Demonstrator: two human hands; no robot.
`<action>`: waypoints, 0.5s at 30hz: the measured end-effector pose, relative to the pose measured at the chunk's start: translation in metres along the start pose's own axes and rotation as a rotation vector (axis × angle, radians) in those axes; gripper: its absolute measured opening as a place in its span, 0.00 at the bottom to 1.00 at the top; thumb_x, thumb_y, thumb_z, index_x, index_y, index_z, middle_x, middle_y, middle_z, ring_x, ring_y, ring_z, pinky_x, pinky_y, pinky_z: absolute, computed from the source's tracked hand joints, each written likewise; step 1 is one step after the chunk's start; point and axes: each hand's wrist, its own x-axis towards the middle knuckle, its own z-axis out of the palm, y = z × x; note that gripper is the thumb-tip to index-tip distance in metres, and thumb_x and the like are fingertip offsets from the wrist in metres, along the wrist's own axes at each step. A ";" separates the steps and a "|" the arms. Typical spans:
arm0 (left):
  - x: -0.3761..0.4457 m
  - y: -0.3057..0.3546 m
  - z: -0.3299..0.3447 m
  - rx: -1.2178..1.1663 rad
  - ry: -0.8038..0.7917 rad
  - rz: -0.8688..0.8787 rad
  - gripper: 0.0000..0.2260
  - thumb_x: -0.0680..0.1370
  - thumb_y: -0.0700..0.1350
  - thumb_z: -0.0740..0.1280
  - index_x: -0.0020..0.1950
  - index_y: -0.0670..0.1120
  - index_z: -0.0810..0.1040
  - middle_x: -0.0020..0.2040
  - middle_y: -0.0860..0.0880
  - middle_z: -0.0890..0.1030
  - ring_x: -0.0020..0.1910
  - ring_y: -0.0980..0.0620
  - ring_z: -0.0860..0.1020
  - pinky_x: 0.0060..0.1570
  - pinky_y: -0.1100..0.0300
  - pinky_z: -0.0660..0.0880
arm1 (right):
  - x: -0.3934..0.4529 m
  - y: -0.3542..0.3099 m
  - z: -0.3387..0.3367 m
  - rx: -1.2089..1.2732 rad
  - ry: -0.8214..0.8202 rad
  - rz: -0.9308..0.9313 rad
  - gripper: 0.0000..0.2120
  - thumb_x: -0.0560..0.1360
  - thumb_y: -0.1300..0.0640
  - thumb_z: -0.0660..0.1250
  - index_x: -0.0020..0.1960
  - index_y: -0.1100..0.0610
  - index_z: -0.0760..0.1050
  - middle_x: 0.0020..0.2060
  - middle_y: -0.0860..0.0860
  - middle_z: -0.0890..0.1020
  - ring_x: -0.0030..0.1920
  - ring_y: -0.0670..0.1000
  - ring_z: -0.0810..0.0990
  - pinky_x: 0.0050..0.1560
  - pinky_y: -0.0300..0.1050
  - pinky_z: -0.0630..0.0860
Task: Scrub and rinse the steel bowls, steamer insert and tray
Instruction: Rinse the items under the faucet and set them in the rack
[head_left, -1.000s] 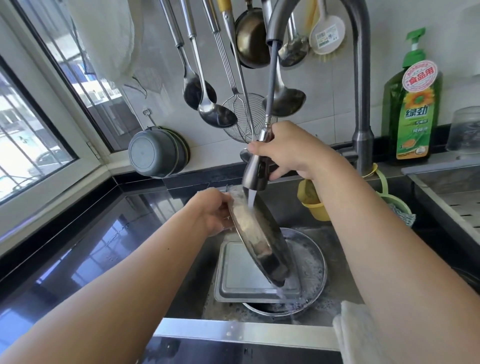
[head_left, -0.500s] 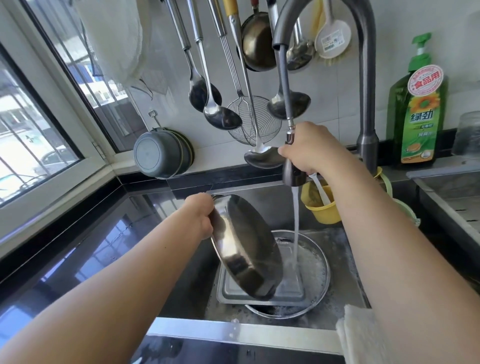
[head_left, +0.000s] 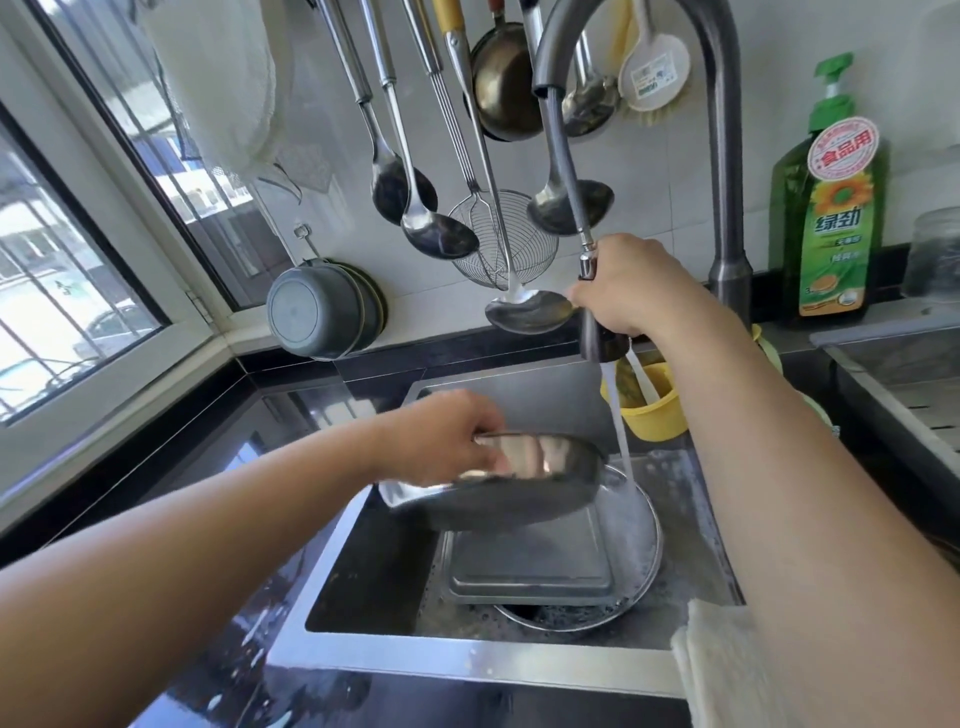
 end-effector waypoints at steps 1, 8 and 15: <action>-0.005 -0.002 0.007 0.033 -0.035 0.042 0.08 0.81 0.50 0.71 0.47 0.46 0.78 0.48 0.54 0.77 0.46 0.55 0.75 0.48 0.59 0.69 | 0.000 -0.001 0.000 0.003 -0.008 -0.001 0.12 0.79 0.52 0.69 0.55 0.59 0.74 0.39 0.52 0.75 0.36 0.50 0.74 0.32 0.44 0.67; -0.035 -0.043 0.066 0.463 0.152 0.486 0.06 0.77 0.40 0.74 0.49 0.49 0.80 0.47 0.51 0.77 0.42 0.50 0.78 0.37 0.56 0.80 | -0.006 -0.006 -0.007 0.122 -0.138 0.039 0.11 0.76 0.53 0.70 0.52 0.60 0.76 0.44 0.58 0.81 0.37 0.60 0.85 0.41 0.57 0.85; -0.044 -0.090 0.098 0.578 0.385 0.593 0.06 0.83 0.39 0.67 0.46 0.46 0.78 0.46 0.48 0.75 0.41 0.48 0.74 0.44 0.54 0.78 | -0.015 -0.030 0.007 0.527 -0.312 -0.008 0.10 0.77 0.58 0.71 0.52 0.65 0.77 0.47 0.64 0.84 0.43 0.58 0.86 0.36 0.55 0.85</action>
